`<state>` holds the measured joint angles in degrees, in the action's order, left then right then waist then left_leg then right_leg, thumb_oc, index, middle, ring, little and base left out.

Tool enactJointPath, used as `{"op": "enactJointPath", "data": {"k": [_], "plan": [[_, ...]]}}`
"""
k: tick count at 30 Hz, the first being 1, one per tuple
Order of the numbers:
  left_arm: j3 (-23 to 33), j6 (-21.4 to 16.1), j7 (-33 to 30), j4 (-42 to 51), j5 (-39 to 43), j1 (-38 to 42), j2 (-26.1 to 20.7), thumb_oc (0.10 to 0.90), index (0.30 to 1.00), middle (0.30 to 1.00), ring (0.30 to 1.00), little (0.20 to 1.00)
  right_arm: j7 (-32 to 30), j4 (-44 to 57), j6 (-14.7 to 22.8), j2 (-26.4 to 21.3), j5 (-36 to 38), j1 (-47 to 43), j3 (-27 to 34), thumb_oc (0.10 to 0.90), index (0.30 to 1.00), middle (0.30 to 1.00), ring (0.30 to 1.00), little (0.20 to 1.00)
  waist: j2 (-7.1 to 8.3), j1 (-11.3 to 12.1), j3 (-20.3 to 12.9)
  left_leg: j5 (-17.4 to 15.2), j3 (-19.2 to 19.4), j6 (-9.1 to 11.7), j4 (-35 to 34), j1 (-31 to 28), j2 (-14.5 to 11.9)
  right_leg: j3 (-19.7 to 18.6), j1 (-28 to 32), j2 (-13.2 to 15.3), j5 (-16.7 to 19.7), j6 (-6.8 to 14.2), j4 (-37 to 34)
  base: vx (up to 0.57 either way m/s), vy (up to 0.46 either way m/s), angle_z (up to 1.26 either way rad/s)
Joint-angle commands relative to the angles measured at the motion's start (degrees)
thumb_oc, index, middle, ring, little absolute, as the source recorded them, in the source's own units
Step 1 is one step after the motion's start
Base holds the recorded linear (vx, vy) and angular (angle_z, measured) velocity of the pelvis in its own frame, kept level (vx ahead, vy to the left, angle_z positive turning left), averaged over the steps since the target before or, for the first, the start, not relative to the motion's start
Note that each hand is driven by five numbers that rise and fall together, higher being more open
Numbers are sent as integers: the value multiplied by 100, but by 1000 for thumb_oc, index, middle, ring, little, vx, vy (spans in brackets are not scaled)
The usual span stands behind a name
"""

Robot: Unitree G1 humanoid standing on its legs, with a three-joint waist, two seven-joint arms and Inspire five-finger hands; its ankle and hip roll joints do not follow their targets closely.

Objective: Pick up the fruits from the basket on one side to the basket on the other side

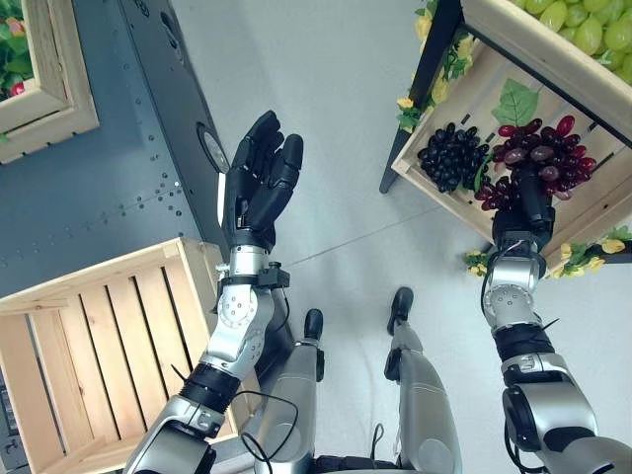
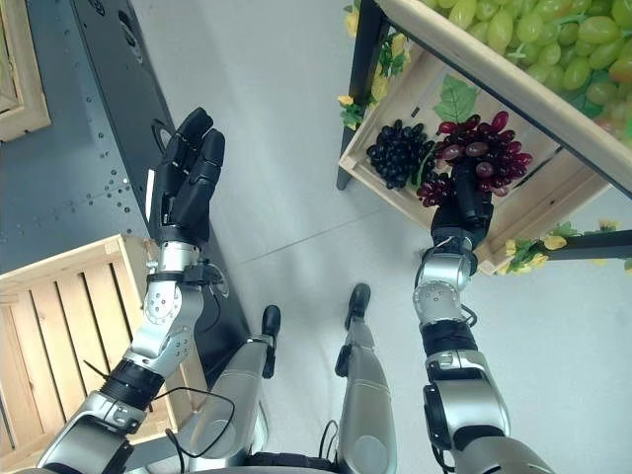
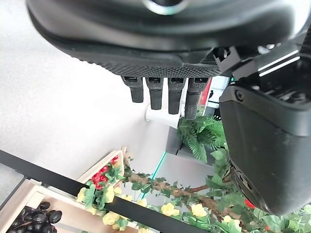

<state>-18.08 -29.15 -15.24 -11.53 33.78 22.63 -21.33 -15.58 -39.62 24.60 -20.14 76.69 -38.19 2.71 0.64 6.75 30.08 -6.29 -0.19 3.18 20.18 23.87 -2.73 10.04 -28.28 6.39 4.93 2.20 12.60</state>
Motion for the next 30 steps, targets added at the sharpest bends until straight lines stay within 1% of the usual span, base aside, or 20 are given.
{"op": "enactJointPath", "data": {"k": [1, 3, 6, 10, 12, 14, 18, 20, 25, 27, 30], "plan": [[-3, -474, 123, 678, -106, 563, -92, 800, 900, 900, 900, 900, -159, 410, 400, -988, -617, -564, 95, 800, 900, 900, 900, 900, -277, -14, -29, 773, -162, -133, -1309, -394, 339, 67, 647, 170, -532, 386, 296, 29, -46, -18], [-10, -442, 165, 703, -65, 558, -174, 800, 900, 900, 900, 900, -318, 367, 444, -1104, -616, -556, 107, 800, 900, 900, 900, 900, -243, -5, -29, 777, -178, -134, -1319, -381, 323, 89, 657, 156, -516, 390, 265, 27, -59, -10], [-21, -447, 202, 693, -22, 566, -227, 800, 900, 900, 900, 900, -429, 332, 398, -1206, -677, -601, 129, 800, 900, 900, 900, 900, -226, -1, -29, 787, -184, -139, -1353, -377, 322, 100, 665, 141, -497, 395, 219, 5, -13, -1], [-39, -448, 264, 631, 30, 604, -260, 800, 900, 900, 900, 900, -623, 311, 145, -1268, -1002, -665, 55, 800, 900, 900, 900, 900, -191, 3, -29, 776, -193, -141, -1326, -354, 317, 116, 660, 138, -489, 400, 215, 0, 0, 0], [-42, -437, 261, 647, -5, 602, -262, 800, 900, 900, 900, 900, -619, 294, 88, -1289, -1070, -645, -2, 800, 900, 900, 900, 900, -178, 7, -29, 770, -196, -149, -1319, -357, 314, 127, 666, 135, -488, 396, 215, 0, 0, 0], [-32, -400, 271, 693, -12, 579, -286, 800, 900, 900, 900, 900, -684, 274, -47, -1293, -1258, -590, -8, 800, 900, 900, 900, 900, -157, 14, -29, 764, -196, -148, -1305, -366, 306, 137, 680, 133, -489, 399, 226, 25, -21, 5], [-49, -365, 250, 711, -42, 588, -304, 800, 900, 900, 900, 900, -784, 217, -145, -1352, -1470, -572, -99, 800, 900, 900, 900, 900, -128, 19, -29, 764, -214, -145, -1309, -382, 290, 162, 717, 131, -473, 402, 194, 15, -27, 6], [-48, -368, 278, 695, -24, 586, -344, 800, 900, 900, 900, 900, -832, 203, -240, -1395, -1721, -575, -122, 800, 900, 900, 900, 900, -106, 24, -29, 759, -223, -146, -1324, -400, 282, 175, 735, 121, -470, 409, 181, 7, -32, 2], [-15, -336, 338, 741, -23, 561, -365, 800, 900, 900, 900, 900, -1315, 243, -344, -1580, -2802, -638, -317, 800, 900, 900, 900, 900, -72, 30, -29, 762, -220, -154, -1345, -429, 269, 191, 776, 104, -446, 415, 134, 0, 0, 0], [-2, -332, 344, 757, -34, 534, -355, 800, 900, 900, 900, 900, -1281, 319, -353, -1607, -2839, -633, -352, 800, 900, 900, 900, 900, -67, 26, -29, 756, -222, -159, -1343, -450, 268, 183, 797, 103, -445, 413, 123, 0, 0, 0], [46, -329, 342, 822, -23, 484, -337, 800, 900, 900, 900, 900, -1010, 681, -330, -1565, -3474, -592, -437, 800, 900, 900, 900, 900, -82, 17, -29, 747, -211, -172, -1377, -526, 274, 160, 863, 110, -456, 420, 95, -5, 42, -1]]}}
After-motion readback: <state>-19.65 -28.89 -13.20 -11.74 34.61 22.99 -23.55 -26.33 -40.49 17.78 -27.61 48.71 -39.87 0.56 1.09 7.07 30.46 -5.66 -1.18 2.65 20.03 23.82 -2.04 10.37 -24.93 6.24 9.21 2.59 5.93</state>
